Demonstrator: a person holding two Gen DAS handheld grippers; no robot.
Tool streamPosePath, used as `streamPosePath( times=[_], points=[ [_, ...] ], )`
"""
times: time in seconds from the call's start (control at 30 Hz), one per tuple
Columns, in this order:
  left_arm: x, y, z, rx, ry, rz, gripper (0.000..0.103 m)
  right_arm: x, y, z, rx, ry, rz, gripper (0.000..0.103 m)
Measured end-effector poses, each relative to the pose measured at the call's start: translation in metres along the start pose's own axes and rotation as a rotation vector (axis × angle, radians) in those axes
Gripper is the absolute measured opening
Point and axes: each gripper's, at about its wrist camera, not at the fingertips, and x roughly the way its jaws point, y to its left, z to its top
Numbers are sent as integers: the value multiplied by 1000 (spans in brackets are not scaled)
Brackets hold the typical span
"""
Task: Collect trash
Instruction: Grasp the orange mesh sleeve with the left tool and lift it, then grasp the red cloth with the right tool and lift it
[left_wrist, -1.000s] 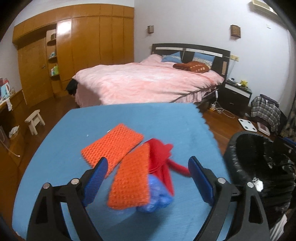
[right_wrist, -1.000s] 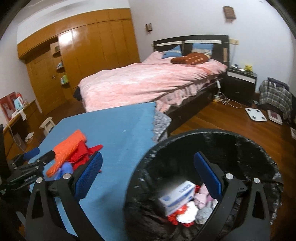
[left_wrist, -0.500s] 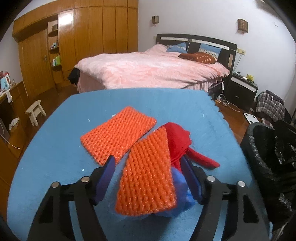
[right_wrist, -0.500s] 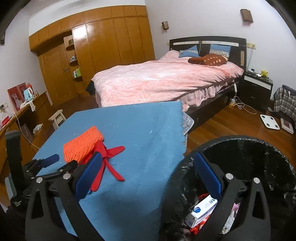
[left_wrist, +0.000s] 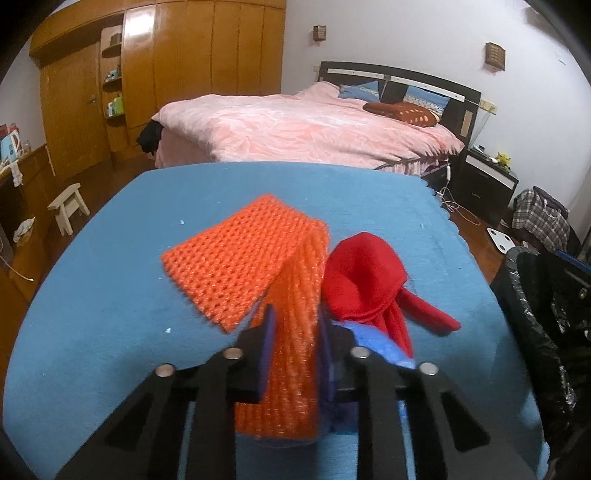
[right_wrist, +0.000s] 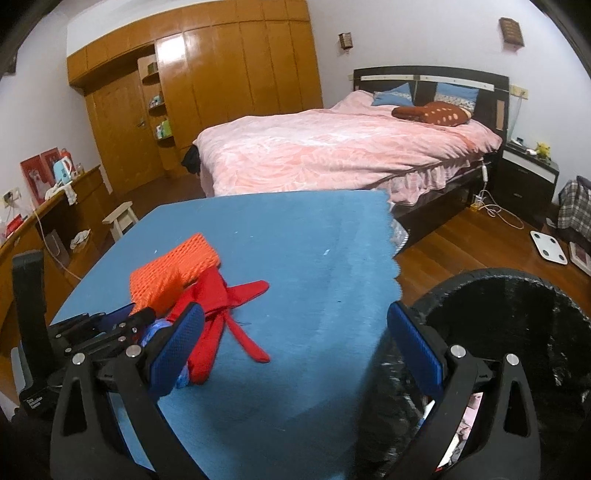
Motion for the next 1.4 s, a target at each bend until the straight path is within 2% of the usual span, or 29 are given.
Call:
streamPosePath(
  times=[0.13,0.43,0.53,0.93,1.2,1.3,1.37,1.4],
  points=[
    [-6,9,0,-12,-10,6,13,8,14,0,-26,7,17,97],
    [-27,33,7,-60,-55,31,12,37,35,3,-35,32,49,97],
    [-28,35,9,-48,-67,39,12,50,41,5,-29,45,53,97],
    [-3,45,1,-71,-18,43,12,101,61,-2,-74,144,64,96],
    [1,47,-1,-81,-15,37,12,109,68,-6,-97,197,90,66],
    [2,48,-1,-82,-11,37,12,113,71,-8,-108,223,109,48],
    [4,49,-2,-79,-8,38,12,117,72,-10,-111,248,132,30],
    [3,48,-2,-78,-8,38,12,118,73,-11,-111,256,140,29]
  ],
)
